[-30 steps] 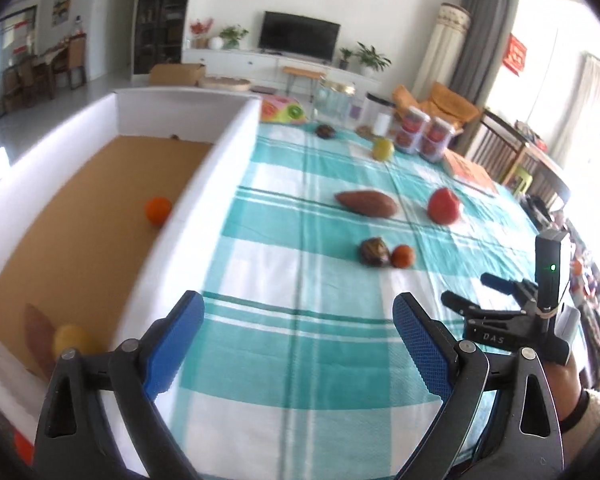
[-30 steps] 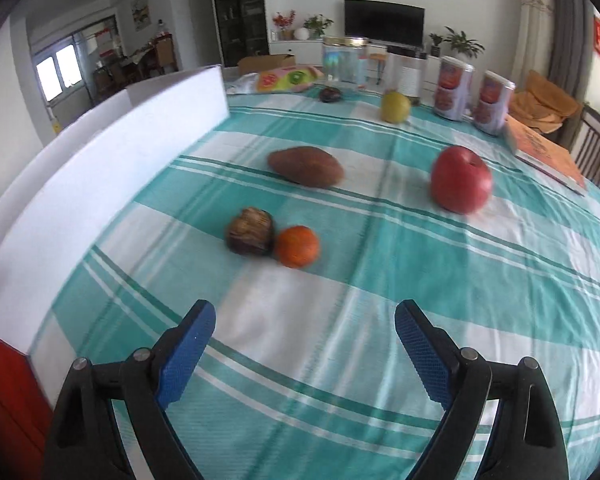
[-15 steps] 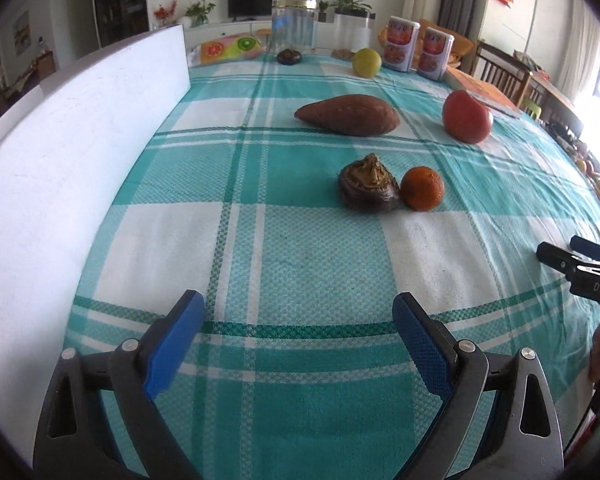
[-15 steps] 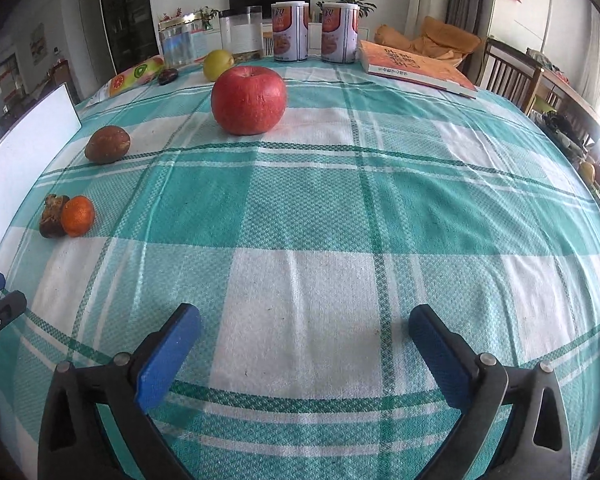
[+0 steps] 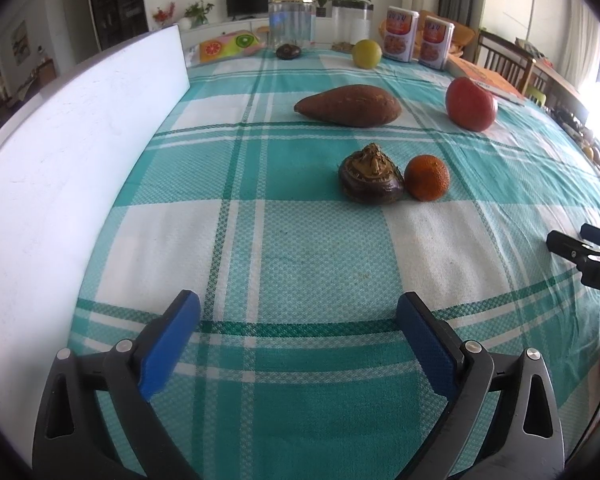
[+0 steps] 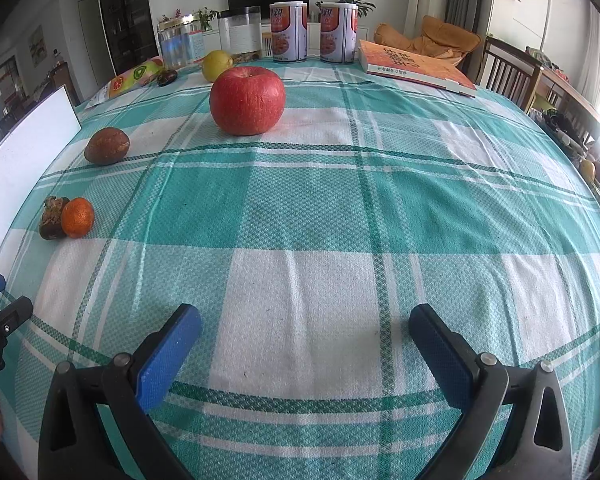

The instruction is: Organize fruits

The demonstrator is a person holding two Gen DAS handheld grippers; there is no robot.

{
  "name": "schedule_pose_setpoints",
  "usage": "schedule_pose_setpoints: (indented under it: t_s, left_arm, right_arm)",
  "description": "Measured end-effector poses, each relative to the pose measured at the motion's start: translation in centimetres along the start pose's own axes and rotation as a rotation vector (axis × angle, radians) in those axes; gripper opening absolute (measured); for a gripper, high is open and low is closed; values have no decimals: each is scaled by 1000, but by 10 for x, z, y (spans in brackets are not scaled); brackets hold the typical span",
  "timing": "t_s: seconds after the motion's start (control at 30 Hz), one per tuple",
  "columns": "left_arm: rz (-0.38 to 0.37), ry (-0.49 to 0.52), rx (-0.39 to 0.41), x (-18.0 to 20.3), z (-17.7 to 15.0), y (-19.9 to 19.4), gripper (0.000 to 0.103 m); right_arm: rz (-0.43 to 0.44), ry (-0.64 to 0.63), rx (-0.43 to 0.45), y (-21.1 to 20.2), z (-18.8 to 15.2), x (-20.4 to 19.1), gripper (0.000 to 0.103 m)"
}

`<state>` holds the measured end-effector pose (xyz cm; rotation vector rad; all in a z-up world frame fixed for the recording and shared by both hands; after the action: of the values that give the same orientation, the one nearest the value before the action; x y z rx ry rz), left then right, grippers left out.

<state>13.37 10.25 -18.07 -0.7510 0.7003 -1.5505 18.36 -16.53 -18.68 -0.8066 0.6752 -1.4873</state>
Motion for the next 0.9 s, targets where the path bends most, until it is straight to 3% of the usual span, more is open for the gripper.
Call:
schedule_pose_setpoints:
  t_s: [0.9]
  left_arm:
    - [4, 0, -1, 0, 0, 1, 101]
  right_arm:
    - [1, 1, 1, 0, 0, 0, 103]
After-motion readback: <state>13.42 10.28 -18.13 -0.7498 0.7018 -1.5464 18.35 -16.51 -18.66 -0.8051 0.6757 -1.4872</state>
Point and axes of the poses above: each gripper's, at about its wrist camera, not at the fingertips, and y roughly the way its jaws point, x to its right, z to its top, the point moved 10 cm from there along y, roughly the way its jaws point, and after that the axes turned 5 degrees about -z, right-handed, at the moved point
